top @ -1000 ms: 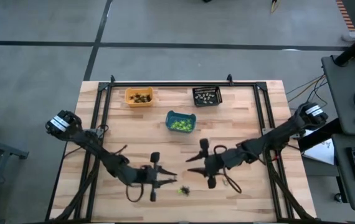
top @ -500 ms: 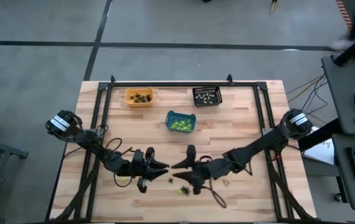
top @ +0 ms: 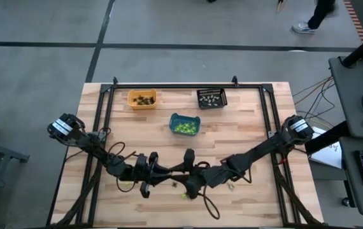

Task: Sort Halloween decoration
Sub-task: Put the white skull toy into the black bin

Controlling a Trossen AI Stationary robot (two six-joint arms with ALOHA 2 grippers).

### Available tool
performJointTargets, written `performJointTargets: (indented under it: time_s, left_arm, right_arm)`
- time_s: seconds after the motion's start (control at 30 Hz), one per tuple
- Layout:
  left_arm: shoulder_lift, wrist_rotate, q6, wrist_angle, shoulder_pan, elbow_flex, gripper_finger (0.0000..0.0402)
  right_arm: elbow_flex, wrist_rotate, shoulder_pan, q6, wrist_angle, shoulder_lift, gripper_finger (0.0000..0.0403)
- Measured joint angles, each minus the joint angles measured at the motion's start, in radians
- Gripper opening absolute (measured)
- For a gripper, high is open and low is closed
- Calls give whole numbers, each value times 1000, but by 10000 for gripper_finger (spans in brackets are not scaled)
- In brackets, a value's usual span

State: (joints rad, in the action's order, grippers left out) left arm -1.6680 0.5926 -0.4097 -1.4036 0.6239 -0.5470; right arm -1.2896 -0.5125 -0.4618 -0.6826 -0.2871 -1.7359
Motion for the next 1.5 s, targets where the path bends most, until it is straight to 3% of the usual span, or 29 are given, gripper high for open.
performJointTargets:
  time_s: [0.27,0.53,0.67,1.1,1.3,1.5]
  left_arm:
    - [0,-1,1,-1,0,0,60]
    - [-1,0,4,-2,1,0,61]
    - [-1,0,16,-2,1,0,80]
    - [21,1,146,-2,1,5,203]
    - [77,23,236,43,0,58,219]
    - [120,106,163,83,1,163,220]
  right_arm:
    - [0,49,8,-34,-9,0,119]
    - [0,51,11,-55,-2,0,50]
    - [0,51,11,-62,-2,0,23]
    - [0,49,37,48,3,9,24]
    - [1,46,82,165,66,53,24]
    - [2,34,196,313,192,142,24]
